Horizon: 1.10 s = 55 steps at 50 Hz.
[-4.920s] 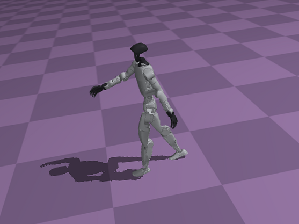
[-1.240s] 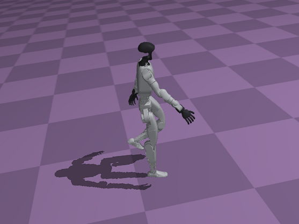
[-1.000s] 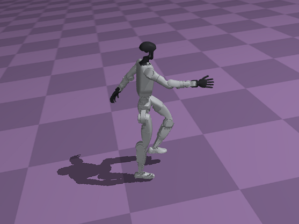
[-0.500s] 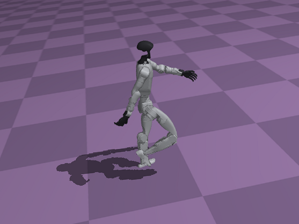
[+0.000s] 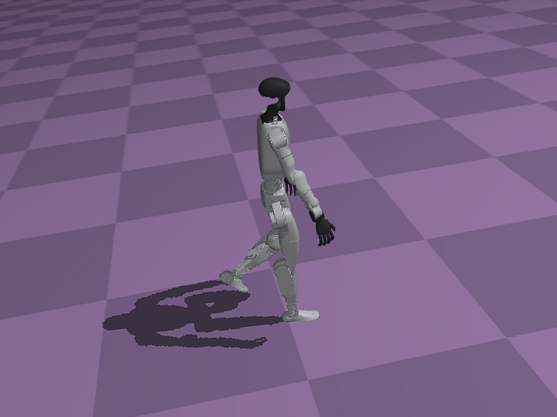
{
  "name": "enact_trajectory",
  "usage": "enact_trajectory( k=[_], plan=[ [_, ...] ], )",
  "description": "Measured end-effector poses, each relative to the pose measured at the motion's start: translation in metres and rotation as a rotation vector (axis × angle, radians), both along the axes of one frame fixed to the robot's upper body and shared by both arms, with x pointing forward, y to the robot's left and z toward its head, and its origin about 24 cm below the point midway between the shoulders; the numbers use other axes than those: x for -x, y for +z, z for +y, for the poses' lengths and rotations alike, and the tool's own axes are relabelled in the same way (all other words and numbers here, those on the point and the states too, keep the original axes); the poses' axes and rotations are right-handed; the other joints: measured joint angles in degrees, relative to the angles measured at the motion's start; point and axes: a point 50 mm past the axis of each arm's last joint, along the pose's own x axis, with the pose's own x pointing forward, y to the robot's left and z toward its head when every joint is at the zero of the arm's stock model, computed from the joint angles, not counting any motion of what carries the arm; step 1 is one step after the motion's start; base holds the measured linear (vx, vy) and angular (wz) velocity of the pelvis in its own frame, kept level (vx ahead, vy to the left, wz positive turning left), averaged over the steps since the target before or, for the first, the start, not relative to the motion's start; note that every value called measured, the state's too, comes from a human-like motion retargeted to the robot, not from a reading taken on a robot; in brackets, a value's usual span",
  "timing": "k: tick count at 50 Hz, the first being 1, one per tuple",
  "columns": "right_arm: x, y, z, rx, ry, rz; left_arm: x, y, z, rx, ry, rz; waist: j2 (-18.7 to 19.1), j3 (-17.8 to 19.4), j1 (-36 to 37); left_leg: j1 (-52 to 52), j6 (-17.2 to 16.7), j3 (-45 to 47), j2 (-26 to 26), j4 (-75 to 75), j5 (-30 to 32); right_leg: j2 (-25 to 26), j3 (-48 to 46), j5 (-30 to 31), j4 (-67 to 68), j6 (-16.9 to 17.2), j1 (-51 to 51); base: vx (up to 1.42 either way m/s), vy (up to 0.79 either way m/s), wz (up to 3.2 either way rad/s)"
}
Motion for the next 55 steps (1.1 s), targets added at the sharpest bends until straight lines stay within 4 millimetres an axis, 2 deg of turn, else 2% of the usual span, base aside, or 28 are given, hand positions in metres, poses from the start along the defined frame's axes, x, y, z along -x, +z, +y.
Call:
enact_trajectory(
  k=[2,4,6,8,10,13,15,17,18,20,23,25,27,28,30,33,35,37,40,42,45,47,49,51,53,55],
  plan=[
    [-0.072,0.047,-0.003,-0.046,-0.035,-0.288,0.099,-0.018,0.006,-0.028,0.000,0.346,0.0,1.1,3.3,-8.5,1.0,1.2,2.1,17.1,-3.9,0.9,3.1,-2.4,1.5,-3.8,1.8,0.65,-0.10,-1.25],
    [-0.128,0.102,-0.002,-0.081,-0.075,-0.531,0.182,-0.015,0.007,-0.047,0.067,0.587,-0.9,2.2,7.5,-15.7,2.4,2.8,4.0,29.5,-8.8,1.2,6.1,-4.2,2.3,-5.6,3.5,0.65,-0.07,-1.39],
    [-0.169,0.161,0.000,-0.128,-0.095,-0.756,0.247,-0.001,0.007,-0.066,0.135,0.736,-1.7,2.9,12.0,-22.7,4.1,4.4,6.2,37.7,-13.5,1.6,8.8,-5.2,2.3,-6.6,4.8,0.63,-0.03,-1.29],
    [-0.196,0.217,0.000,-0.131,-0.072,-0.927,0.297,0.017,0.003,-0.060,0.238,0.807,-2.6,3.1,16.3,-29.3,5.0,5.6,8.2,41.4,-16.4,1.7,11.0,-5.7,2.1,-6.9,5.9,0.61,0.01,-1.07],
    [-0.210,0.263,-0.003,-0.068,-0.022,-1.031,0.332,0.034,-0.003,-0.025,0.387,0.830,-3.5,3.1,20.2,-35.0,4.6,6.1,9.1,40.2,-16.9,1.5,12.8,-6.1,1.9,-7.0,6.7,0.60,0.06,-0.79],
    [-0.218,0.311,-0.008,0.029,0.038,-1.095,0.363,0.052,-0.014,0.054,0.570,0.863,-4.9,2.8,23.8,-40.6,3.9,6.2,8.4,28.9,-14.0,0.6,14.1,-6.5,1.9,-6.8,7.7,0.59,0.10,-0.36],
    [-0.220,0.333,-0.010,0.054,0.055,-1.115,0.370,0.056,-0.022,0.107,0.650,0.881,-5.7,2.4,24.9,-41.6,4.3,7.4,8.2,15.9,-11.8,0.1,14.4,-6.8,2.1,-6.3,8.0,0.60,0.13,-0.03],
    [-0.222,0.345,-0.009,0.039,0.051,-1.135,0.362,0.050,-0.026,0.143,0.699,0.872,-6.3,2.1,25.4,-38.3,4.3,11.0,7.9,-3.3,-10.0,-0.2,14.7,-7.3,2.4,-5.3,8.3,0.63,0.14,-0.11],
    [-0.223,0.348,-0.007,0.024,0.043,-1.148,0.353,0.044,-0.027,0.154,0.718,0.852,-6.5,2.3,25.9,-34.9,3.4,13.5,7.3,-15.2,-8.9,-0.2,15.1,-7.6,2.6,-4.6,8.8,0.68,0.16,-0.50],
    [-0.225,0.346,-0.001,-0.008,0.021,-1.176,0.331,0.030,-0.027,0.159,0.731,0.788,-4.5,3.1,27.7,-25.5,-1.1,17.8,6.8,-39.4,-5.4,2.0,17.0,-8.6,3.2,-3.6,11.4,0.75,0.19,-0.98],
    [-0.223,0.313,0.009,-0.046,-0.003,-1.173,0.280,0.005,-0.023,0.137,0.649,0.644,1.3,4.6,29.1,-13.4,-8.9,20.5,7.8,-60.7,1.0,7.2,20.2,-10.0,5.0,-4.1,18.3,0.81,0.23,-0.86],
    [-0.217,0.271,0.018,-0.060,0.018,-1.093,0.237,-0.010,-0.020,0.122,0.554,0.535,3.2,4.5,27.9,-9.5,-11.9,19.9,7.7,-64.9,3.6,8.7,21.3,-9.3,7.1,-4.3,21.0,0.80,0.26,-0.06],
    [-0.200,0.211,0.026,-0.050,0.083,-0.931,0.185,-0.021,-0.017,0.104,0.412,0.425,4.0,4.1,25.4,-6.7,-12.8,17.8,6.9,-64.9,4.0,9.3,20.7,-5.4,11.5,-4.3,21.8,0.80,0.27,0.52],
    [-0.185,0.177,0.031,-0.040,0.141,-0.825,0.158,-0.025,-0.017,0.096,0.327,0.368,4.7,3.8,23.8,-4.9,-12.7,16.3,6.6,-64.9,3.6,10.0,19.8,-2.5,15.1,-4.5,21.6,0.81,0.27,0.83],
    [-0.142,0.106,0.039,-0.068,0.245,-0.568,0.098,-0.024,-0.013,0.059,0.134,0.260,6.4,3.1,20.4,-1.4,-11.9,13.2,6.9,-64.9,2.3,12.0,16.9,3.5,28.0,-3.9,17.8,0.79,0.25,1.08],
    [-0.047,0.016,0.049,-0.169,0.323,-0.146,-0.009,-0.001,-0.004,-0.032,-0.091,0.044,8.2,2.0,13.5,0.6,-9.5,7.2,7.4,-62.9,-1.3,14.5,11.6,8.4,56.9,-2.0,4.0,0.70,0.18,1.48],
    [0.030,-0.025,0.052,-0.242,0.321,0.116,-0.083,0.034,0.001,-0.090,-0.142,-0.150,9.5,1.9,8.7,1.2,-8.2,3.1,7.7,-60.6,-3.8,15.3,8.4,8.4,74.8,-2.0,-5.7,0.66,0.11,1.50],
    [0.110,-0.047,0.045,-0.225,0.239,0.357,-0.148,0.083,0.006,-0.144,-0.142,-0.313,10.8,2.2,4.4,2.7,-7.7,0.2,8.0,-60.5,-4.8,13.6,4.8,5.1,90.1,-4.7,-15.2,0.65,0.09,1.24],
    [0.220,-0.051,0.039,-0.273,0.111,0.631,-0.226,0.177,0.008,-0.113,-0.021,-0.678,13.1,3.4,-2.4,6.2,-6.5,-4.1,8.5,-61.5,-5.9,6.9,-1.1,-3.7,105.9,-10.5,-26.0,0.64,0.07,1.16],
    [0.283,-0.040,0.033,-0.289,-0.006,0.766,-0.257,0.242,0.007,-0.066,0.038,-0.909,14.2,4.1,-6.8,9.0,-6.3,-6.4,9.0,-63.0,-6.0,4.0,-3.0,-8.7,110.4,-11.5,-31.4,0.64,-0.01,1.13],
    [0.366,-0.009,0.028,-0.302,-0.199,0.931,-0.278,0.325,0.004,0.010,0.072,-1.194,15.4,4.6,-12.7,13.1,-6.8,-9.2,10.6,-64.7,-6.2,5.0,-3.5,-12.8,109.0,-8.6,-38.0,0.66,-0.12,1.01],
    [0.406,0.015,0.026,-0.309,-0.321,1.013,-0.281,0.364,0.001,0.068,0.072,-1.327,15.9,4.3,-15.3,14.9,-7.1,-10.2,11.6,-64.9,-6.6,6.3,-2.6,-13.7,102.8,-6.2,-40.7,0.66,-0.17,0.70],
    [0.432,0.033,0.025,-0.318,-0.427,1.062,-0.281,0.392,-0.005,0.144,0.070,-1.427,16.1,3.6,-16.9,15.9,-7.2,-10.9,12.0,-64.4,-7.2,5.7,-2.3,-14.6,93.0,-5.4,-41.8,0.66,-0.17,0.43],
    [0.445,0.044,0.024,-0.327,-0.507,1.078,-0.281,0.409,-0.012,0.240,0.064,-1.493,16.3,2.2,-17.3,16.2,-7.4,-11.2,11.8,-63.5,-8.1,3.4,-3.5,-15.5,78.9,-6.0,-40.6,0.66,-0.18,0.21],
    [0.447,0.046,0.024,-0.338,-0.551,1.065,-0.280,0.411,-0.021,0.351,0.049,-1.521,16.4,0.4,-17.0,15.9,-8.1,-11.5,11.3,-62.2,-9.0,1.4,-6.4,-14.9,59.2,-6.7,-36.2,0.68,-0.21,0.19],
    [0.438,0.039,0.023,-0.343,-0.553,1.027,-0.280,0.399,-0.030,0.461,0.045,-1.514,15.8,-1.1,-16.8,16.5,-8.9,-12.7,10.0,-61.0,-9.5,1.1,-9.6,-9.6,33.6,-6.0,-27.5,0.74,-0.25,0.49]
  ],
)
